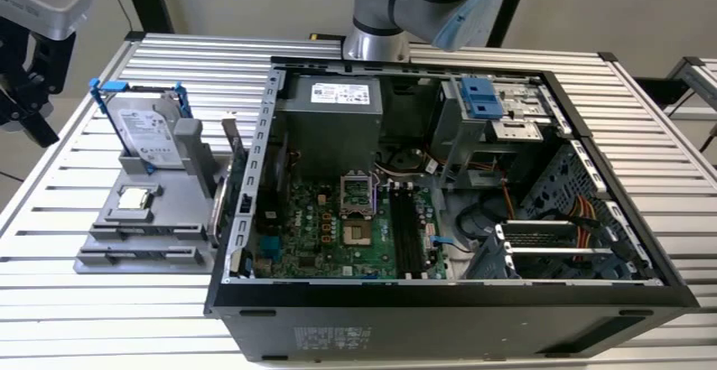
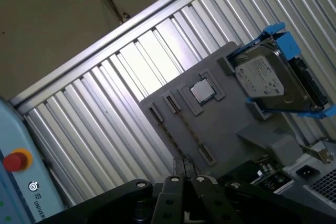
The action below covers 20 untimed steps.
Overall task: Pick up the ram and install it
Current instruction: 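Pick up the ram and move it above insertion slot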
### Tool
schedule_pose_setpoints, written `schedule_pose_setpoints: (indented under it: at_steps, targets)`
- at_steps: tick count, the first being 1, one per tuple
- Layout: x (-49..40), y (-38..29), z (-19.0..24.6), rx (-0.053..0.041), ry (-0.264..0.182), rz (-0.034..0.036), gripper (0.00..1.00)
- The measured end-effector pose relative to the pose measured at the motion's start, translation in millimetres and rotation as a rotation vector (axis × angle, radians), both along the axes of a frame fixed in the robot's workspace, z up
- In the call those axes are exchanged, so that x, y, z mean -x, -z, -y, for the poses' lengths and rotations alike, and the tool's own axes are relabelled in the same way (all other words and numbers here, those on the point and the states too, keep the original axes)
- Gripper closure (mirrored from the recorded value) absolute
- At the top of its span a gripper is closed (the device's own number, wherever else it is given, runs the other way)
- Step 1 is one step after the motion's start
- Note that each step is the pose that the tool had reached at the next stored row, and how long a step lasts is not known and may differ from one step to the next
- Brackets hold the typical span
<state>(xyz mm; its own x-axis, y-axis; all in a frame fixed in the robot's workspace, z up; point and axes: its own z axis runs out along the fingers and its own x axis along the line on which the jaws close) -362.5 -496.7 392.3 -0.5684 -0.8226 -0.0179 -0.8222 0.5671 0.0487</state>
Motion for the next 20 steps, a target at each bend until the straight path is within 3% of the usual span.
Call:
schedule_pose_setpoints:
  at_steps: [20]
  targets:
    - [0.0, 0.0, 0.0, 0.0, -0.075, 0.0, 1.0]
